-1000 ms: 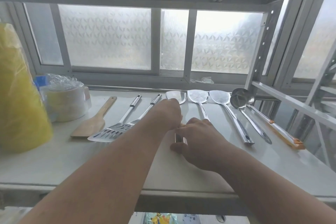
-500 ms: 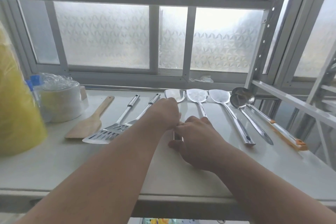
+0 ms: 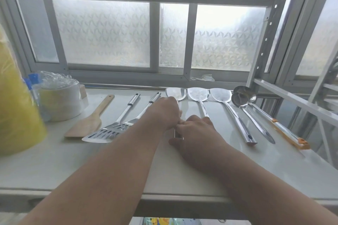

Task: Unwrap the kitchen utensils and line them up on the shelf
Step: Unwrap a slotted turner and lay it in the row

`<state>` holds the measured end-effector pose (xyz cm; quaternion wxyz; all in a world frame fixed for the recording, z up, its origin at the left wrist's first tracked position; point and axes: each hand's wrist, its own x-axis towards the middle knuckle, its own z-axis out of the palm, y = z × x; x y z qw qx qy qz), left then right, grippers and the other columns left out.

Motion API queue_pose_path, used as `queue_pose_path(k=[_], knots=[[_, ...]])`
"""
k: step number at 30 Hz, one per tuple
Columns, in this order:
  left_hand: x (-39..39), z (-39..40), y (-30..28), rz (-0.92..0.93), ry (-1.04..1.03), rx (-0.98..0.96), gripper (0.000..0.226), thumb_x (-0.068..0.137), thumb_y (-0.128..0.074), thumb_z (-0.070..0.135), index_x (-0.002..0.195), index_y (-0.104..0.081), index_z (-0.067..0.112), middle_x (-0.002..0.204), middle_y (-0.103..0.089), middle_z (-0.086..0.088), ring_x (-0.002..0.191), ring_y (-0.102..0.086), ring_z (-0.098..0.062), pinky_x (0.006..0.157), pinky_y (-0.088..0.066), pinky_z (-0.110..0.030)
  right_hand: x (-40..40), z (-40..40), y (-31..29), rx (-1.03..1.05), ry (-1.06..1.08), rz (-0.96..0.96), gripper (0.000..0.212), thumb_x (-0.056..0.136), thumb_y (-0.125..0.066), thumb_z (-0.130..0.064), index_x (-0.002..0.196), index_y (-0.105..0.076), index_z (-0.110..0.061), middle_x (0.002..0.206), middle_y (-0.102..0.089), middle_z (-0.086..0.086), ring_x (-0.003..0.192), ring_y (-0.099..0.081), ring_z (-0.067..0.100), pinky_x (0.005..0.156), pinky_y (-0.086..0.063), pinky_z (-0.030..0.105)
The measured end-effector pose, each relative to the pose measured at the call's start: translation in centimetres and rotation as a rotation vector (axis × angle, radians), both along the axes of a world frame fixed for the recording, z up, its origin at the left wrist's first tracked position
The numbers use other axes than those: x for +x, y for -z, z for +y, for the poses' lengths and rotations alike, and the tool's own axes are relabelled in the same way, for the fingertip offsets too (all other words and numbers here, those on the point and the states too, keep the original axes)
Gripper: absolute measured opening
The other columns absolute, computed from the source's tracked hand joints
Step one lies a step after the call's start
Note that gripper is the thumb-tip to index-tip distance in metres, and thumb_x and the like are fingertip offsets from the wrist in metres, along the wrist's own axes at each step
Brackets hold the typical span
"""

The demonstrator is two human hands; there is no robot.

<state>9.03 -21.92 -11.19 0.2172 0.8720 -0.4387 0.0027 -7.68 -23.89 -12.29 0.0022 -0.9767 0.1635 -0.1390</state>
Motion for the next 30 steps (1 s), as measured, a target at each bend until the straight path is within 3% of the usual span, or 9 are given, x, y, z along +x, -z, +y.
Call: queue_pose_path(k=[11, 18, 24, 30], knots=[[-0.2, 0.6, 0.2, 0.088, -0.011, -0.095, 0.040, 0.100, -0.059, 0.030, 0.062, -0.051, 0.021, 0.082, -0.063, -0.007, 0.073, -0.058, -0.028, 0.063, -0.042, -0.033, -0.3, 0.4, 0.0, 0.063, -0.004, -0.050, 0.022, 0.099, -0.041, -0.049, 0.090, -0.049, -0.031, 0.110, -0.057, -0.016, 0.113, -0.040, 0.016, 0.107, -0.027, 0.042], [-0.5, 0.8, 0.0, 0.083, -0.025, -0.109, 0.041, 0.101, -0.059, 0.027, 0.061, -0.050, 0.021, 0.077, -0.059, -0.005, 0.068, -0.054, -0.024, 0.052, -0.033, -0.030, -0.4, 0.5, 0.1, 0.070, 0.000, -0.059, 0.021, 0.099, -0.042, -0.049, 0.089, -0.048, -0.031, 0.113, -0.057, -0.017, 0.114, -0.040, 0.016, 0.105, -0.027, 0.041], [-0.6, 1.0, 0.0, 0.106, -0.018, -0.116, 0.045, 0.099, -0.060, 0.026, 0.055, -0.050, 0.021, 0.067, -0.055, -0.002, 0.068, -0.055, -0.026, 0.056, -0.035, -0.031, -0.6, 0.7, 0.0, 0.071, 0.003, -0.066, 0.022, 0.099, -0.043, -0.049, 0.089, -0.048, -0.030, 0.115, -0.057, -0.017, 0.115, -0.041, 0.017, 0.104, -0.028, 0.042], [-0.6, 1.1, 0.0, 0.119, 0.000, -0.116, 0.047, 0.100, -0.060, 0.030, 0.055, -0.055, 0.022, 0.070, -0.060, -0.003, 0.073, -0.060, -0.027, 0.064, -0.042, -0.032, -0.6, 0.5, 0.1, 0.080, 0.004, -0.072, 0.025, 0.097, -0.043, -0.051, 0.091, -0.054, -0.030, 0.113, -0.059, -0.017, 0.114, -0.042, 0.016, 0.105, -0.029, 0.043]])
